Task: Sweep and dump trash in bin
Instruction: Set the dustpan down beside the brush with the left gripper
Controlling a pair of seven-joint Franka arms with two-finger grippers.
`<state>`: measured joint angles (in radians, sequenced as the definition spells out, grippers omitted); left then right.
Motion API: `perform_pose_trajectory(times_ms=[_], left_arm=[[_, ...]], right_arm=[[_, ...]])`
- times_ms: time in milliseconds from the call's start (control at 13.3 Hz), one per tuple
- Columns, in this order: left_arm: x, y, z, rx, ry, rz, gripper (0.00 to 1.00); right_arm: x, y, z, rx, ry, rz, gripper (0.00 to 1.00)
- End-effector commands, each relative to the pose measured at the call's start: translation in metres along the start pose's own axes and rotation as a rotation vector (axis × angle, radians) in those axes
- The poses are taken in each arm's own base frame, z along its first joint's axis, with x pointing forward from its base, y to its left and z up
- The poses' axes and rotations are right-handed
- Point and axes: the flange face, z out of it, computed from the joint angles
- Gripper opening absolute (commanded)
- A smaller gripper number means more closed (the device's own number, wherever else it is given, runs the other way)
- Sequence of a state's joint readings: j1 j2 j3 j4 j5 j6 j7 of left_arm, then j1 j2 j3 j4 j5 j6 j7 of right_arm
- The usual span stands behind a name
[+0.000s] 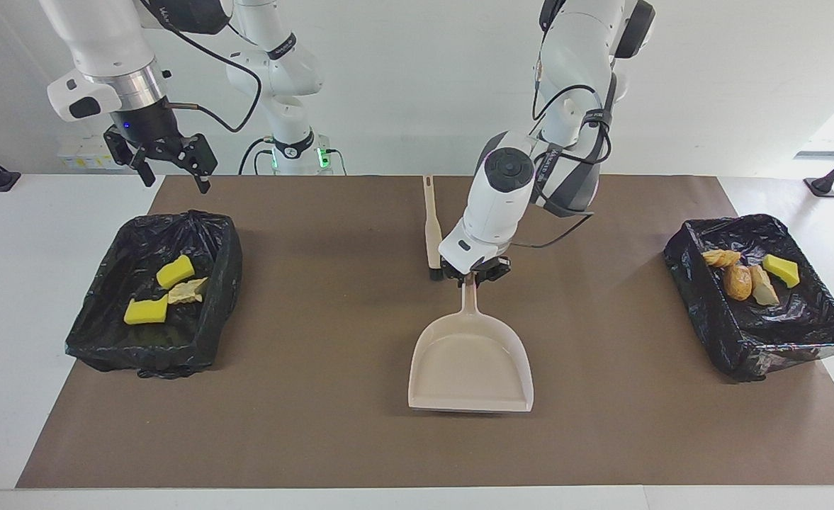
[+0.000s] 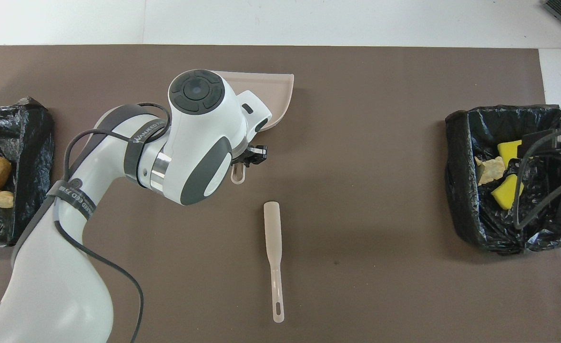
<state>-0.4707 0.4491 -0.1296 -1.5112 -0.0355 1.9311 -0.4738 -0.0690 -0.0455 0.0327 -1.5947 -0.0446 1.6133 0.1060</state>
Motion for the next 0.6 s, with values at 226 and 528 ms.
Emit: perform_pose_trajectory(times_ms=[226,528], left_arm=[[-0.005,0.045,0.031,-0.018,0.028,-0.046,0.0],[-0.019,0.053,0.055,-0.007,0.031,-0.099,0.0]], right_arm=[[0.0,-0.003,0.002,-0.011,-0.012,-0.031,1.0],[0.0,-0.003,0.002,-0.006,-0.014,-0.031,1.0]])
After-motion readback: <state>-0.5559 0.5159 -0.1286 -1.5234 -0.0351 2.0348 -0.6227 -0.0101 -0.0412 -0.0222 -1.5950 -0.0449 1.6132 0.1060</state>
